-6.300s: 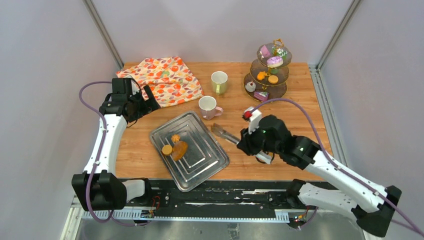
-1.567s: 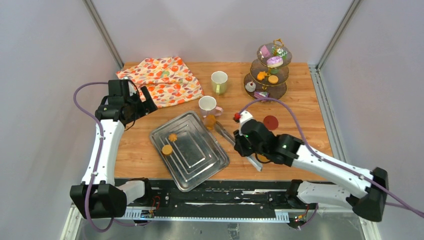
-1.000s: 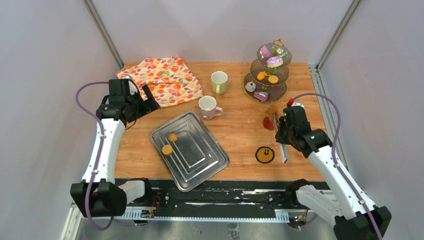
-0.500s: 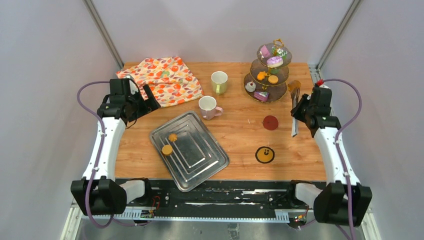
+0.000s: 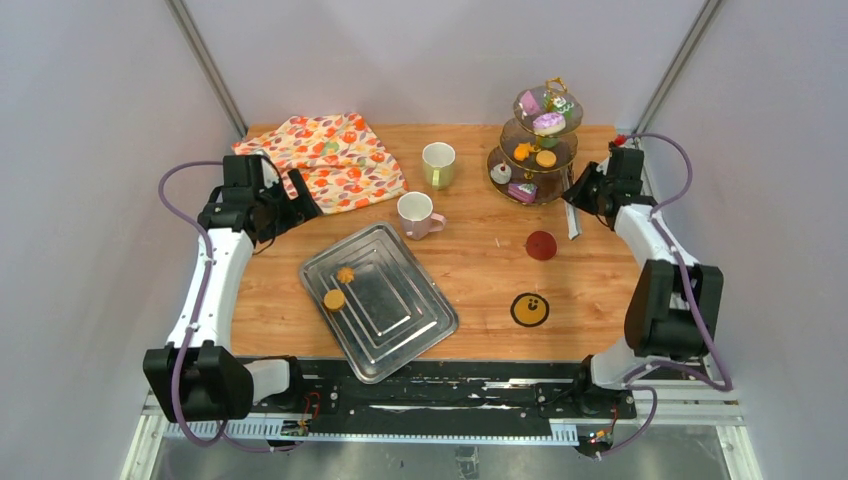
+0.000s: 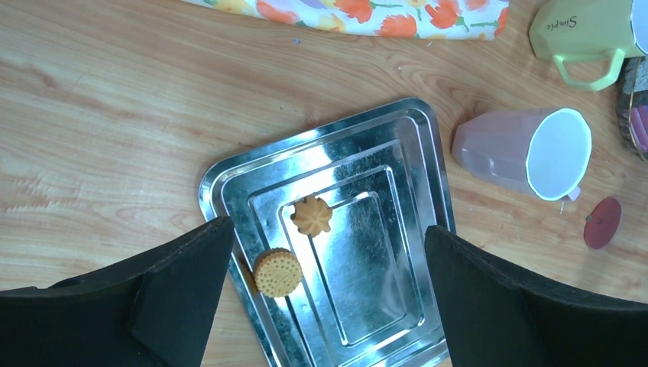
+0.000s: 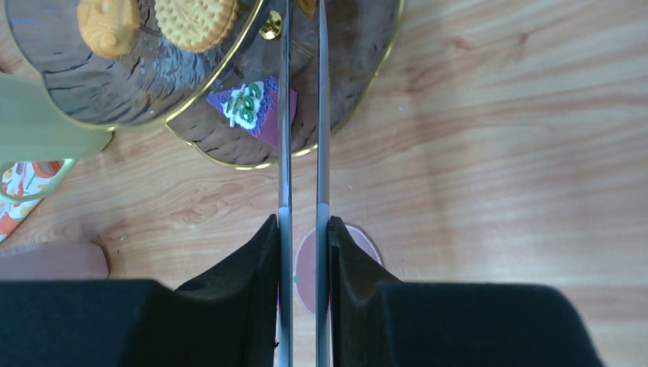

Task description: Serve the afternoon tea

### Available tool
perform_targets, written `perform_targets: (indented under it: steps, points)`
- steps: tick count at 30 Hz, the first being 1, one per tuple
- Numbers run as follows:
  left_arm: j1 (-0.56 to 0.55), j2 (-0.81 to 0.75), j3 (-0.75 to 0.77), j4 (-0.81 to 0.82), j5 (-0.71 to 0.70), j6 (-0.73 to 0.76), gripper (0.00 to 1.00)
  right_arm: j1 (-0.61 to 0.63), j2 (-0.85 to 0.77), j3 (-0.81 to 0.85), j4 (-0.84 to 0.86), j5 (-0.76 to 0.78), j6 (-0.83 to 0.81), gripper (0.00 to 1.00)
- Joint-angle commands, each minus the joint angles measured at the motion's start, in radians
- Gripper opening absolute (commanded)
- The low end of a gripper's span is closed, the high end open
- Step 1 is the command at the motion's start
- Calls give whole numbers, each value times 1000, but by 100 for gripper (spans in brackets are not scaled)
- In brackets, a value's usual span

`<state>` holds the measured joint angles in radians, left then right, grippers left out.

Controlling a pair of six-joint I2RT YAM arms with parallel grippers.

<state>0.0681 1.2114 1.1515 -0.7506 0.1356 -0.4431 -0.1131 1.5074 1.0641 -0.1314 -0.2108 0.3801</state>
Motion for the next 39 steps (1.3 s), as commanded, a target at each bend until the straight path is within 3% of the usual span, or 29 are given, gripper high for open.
perform_targets:
  steps: [1,12,19,21,27,34,39]
  points:
    - [-5,4,23,28,-2,6,100,-14,113,85,76,-106,2,1]
    - [-4,10,24,28,-17,8,100,-14,264,146,137,-177,-38,2]
    - [-4,1,18,23,-25,8,100,-14,315,170,143,-211,-39,15]
    - [-4,-1,20,19,-29,10,100,-13,304,156,143,-201,-32,24]
    - [-5,-4,21,17,-27,12,100,-14,235,121,126,-154,-32,33]
    - [-4,-20,15,16,-25,11,100,-18,164,89,87,-116,-49,36]
    - [-4,-32,11,9,-29,19,100,-24,79,26,49,-77,-36,32]
